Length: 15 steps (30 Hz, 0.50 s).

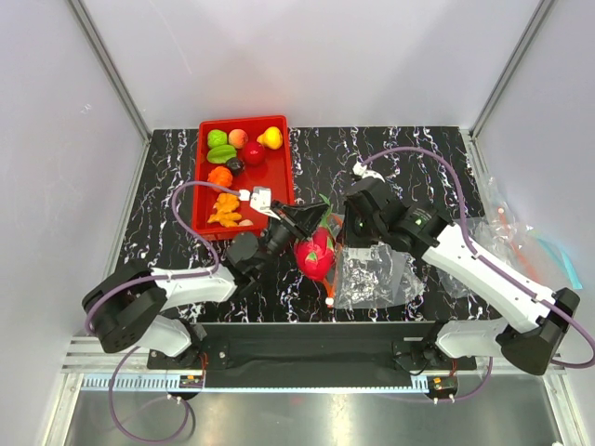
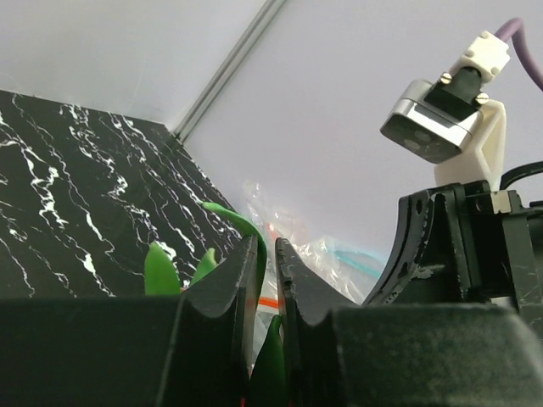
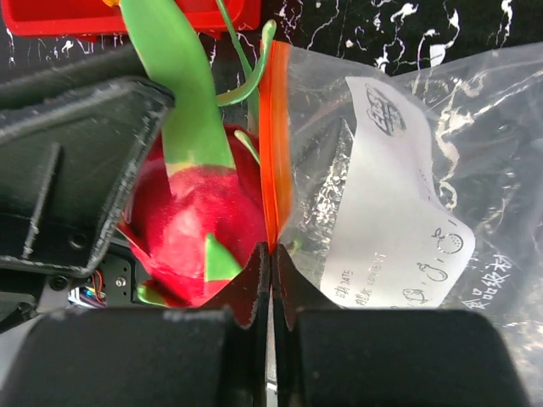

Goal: Place the food in the zip-top bag and seal the zipper
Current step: Place the fake fruit in the zipper food storage bag.

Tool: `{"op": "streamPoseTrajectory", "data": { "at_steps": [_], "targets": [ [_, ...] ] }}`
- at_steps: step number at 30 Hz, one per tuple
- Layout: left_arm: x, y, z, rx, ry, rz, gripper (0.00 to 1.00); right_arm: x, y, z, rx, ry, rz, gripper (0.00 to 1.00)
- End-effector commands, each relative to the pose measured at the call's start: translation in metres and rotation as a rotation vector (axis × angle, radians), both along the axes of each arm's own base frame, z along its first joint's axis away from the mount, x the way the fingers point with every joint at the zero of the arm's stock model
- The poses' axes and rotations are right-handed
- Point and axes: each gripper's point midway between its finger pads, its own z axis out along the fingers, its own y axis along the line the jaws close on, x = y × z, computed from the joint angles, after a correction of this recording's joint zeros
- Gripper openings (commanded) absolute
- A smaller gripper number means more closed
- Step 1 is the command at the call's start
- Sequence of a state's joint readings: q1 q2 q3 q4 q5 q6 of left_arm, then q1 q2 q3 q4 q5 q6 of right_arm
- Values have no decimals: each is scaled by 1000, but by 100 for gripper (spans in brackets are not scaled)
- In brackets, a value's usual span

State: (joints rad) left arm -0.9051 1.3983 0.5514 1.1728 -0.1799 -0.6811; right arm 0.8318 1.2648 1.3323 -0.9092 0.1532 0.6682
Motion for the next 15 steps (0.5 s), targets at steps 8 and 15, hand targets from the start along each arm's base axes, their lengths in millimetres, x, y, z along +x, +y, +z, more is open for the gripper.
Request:
{"op": "streamPoseTrajectory", "data": {
  "at_steps": [8, 15],
  "targets": [
    [-5, -11, 48, -82, -96, 29, 0, -9, 9, -4, 141, 42, 8, 0],
    [-8, -7, 28, -54, -72, 26, 0, -14, 19, -24, 180, 90, 26, 0]
  ]
}}
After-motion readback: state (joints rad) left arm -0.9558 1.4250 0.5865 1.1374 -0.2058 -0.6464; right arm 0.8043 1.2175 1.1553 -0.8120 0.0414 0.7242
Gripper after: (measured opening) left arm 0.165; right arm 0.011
